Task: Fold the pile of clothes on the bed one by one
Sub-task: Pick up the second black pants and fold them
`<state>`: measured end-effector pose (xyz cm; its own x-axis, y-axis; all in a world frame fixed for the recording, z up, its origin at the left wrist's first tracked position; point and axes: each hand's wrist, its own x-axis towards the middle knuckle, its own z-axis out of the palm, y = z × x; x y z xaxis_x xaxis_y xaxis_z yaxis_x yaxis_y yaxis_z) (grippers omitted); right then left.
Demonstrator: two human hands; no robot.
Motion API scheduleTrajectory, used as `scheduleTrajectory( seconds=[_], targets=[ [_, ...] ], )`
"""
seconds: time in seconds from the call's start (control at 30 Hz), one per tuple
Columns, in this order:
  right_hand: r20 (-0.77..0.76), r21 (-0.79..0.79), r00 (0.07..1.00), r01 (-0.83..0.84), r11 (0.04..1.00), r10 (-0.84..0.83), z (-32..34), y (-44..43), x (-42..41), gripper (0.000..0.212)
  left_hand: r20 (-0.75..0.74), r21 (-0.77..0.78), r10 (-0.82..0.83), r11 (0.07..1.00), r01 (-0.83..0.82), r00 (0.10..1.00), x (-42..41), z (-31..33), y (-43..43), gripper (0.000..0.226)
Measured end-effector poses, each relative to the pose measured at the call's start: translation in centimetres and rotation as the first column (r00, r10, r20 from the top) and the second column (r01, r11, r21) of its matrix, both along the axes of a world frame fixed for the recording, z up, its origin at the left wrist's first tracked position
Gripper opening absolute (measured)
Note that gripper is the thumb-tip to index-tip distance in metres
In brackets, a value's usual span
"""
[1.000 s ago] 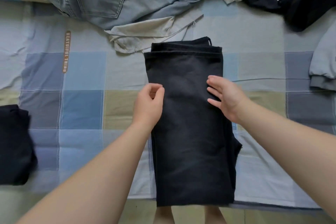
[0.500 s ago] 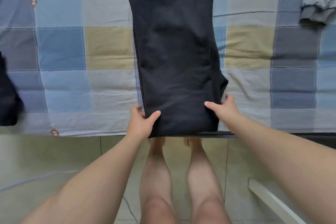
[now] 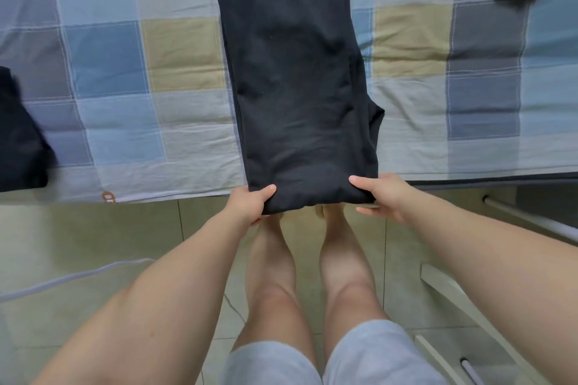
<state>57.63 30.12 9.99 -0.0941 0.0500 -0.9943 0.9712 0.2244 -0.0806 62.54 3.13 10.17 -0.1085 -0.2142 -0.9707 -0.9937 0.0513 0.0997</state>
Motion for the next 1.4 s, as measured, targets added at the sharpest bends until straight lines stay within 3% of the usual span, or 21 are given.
scheduleTrajectory(
  seconds=[0.1, 0.2, 0.37, 0.57, 0.8, 0.97, 1.03, 1.07, 1.1, 1.13, 1.17, 1.2, 1.27, 1.3, 1.4],
  targets=[
    [0.054, 0.023, 0.998, -0.018, 1.000, 0.017, 3.1, -0.2, 1.3, 0.034, 0.135, 0.035, -0.010, 0.999, 0.006, 0.991, 0.9, 3.1, -0.5, 0.043],
    [0.067, 0.040, 0.998, -0.003, 0.999, 0.000, 7.1, -0.7, 0.7, 0.028, 0.198, 0.059, 0.043, 0.997, -0.055, 0.979, 0.5, 6.9, -0.7, 0.043],
    [0.027, 0.083, 0.991, 0.131, 0.988, -0.133, 12.9, -2.3, -4.2, 0.019, 0.150, 0.086, 0.195, 0.974, -0.209, 0.969, -4.1, 12.4, -1.3, 0.021],
    [-0.023, 0.059, 0.957, 0.291, 0.955, -0.290, 15.9, -5.7, -14.9, 0.017, 0.062, 0.119, 0.399, 0.907, -0.404, 0.915, -14.2, 15.3, -3.8, 0.022],
    [-0.033, 0.060, 0.898, 0.439, 0.896, -0.438, 12.8, -9.6, -27.4, 0.020, 0.056, 0.127, 0.534, 0.834, -0.537, 0.844, -26.7, 12.2, -6.2, 0.022],
    [-0.150, -0.030, 0.846, 0.513, 0.858, -0.511, 7.5, -11.5, -33.1, 0.025, -0.140, 0.190, 0.601, 0.796, -0.574, 0.787, -32.7, 6.9, -5.8, 0.029],
    [-0.266, -0.076, 0.870, 0.410, 0.909, -0.415, 4.4, -12.0, -34.2, 0.036, -0.374, 0.114, 0.444, 0.893, -0.435, 0.814, -33.8, 3.5, -4.8, 0.028],
    [-0.373, -0.065, 0.880, 0.293, 0.954, -0.295, 2.8, -12.1, -34.1, 0.045, -0.522, -0.030, 0.228, 0.958, -0.285, 0.822, -33.5, 1.4, -4.3, 0.031],
    [-0.487, -0.017, 0.865, 0.125, 0.992, -0.118, 1.3, -12.1, -33.5, 0.054, -0.599, -0.216, -0.089, 0.975, -0.054, 0.795, -32.7, -0.7, -3.9, 0.038],
    [-0.583, 0.071, 0.804, -0.094, 0.993, 0.117, -0.4, -12.0, -32.6, 0.060, -0.555, -0.412, -0.441, 0.882, 0.227, 0.705, -31.5, -2.6, -3.6, 0.049],
    [-0.624, 0.198, 0.684, -0.331, 0.923, 0.379, -2.1, -11.8, -31.4, 0.063, -0.444, -0.552, -0.701, 0.705, 0.446, 0.558, -30.2, -4.4, -3.4, 0.058],
    [-0.601, 0.343, 0.517, -0.522, 0.781, 0.609, -4.0, -11.5, -30.1, 0.065, -0.348, -0.622, -0.832, 0.550, 0.558, 0.432, -29.1, -6.3, -3.5, 0.064],
    [-0.497, 0.585, 0.208, -0.637, 0.502, 0.842, -7.6, -11.0, -27.8, 0.068, -0.278, -0.705, -0.904, 0.421, 0.570, 0.324, -27.5, -9.7, -3.8, 0.068],
    [-0.462, 0.668, 0.119, -0.605, 0.433, 0.879, -9.1, -10.9, -27.0, 0.068, -0.274, -0.754, -0.915, 0.395, 0.525, 0.296, -27.1, -11.2, -3.9, 0.069],
    [-0.407, 0.813, -0.014, -0.462, 0.355, 0.913, -13.2, -11.0, -26.0, 0.073, -0.255, -0.857, -0.938, 0.332, 0.394, 0.234, -26.7, -14.7, -3.9, 0.071]
  ],
)
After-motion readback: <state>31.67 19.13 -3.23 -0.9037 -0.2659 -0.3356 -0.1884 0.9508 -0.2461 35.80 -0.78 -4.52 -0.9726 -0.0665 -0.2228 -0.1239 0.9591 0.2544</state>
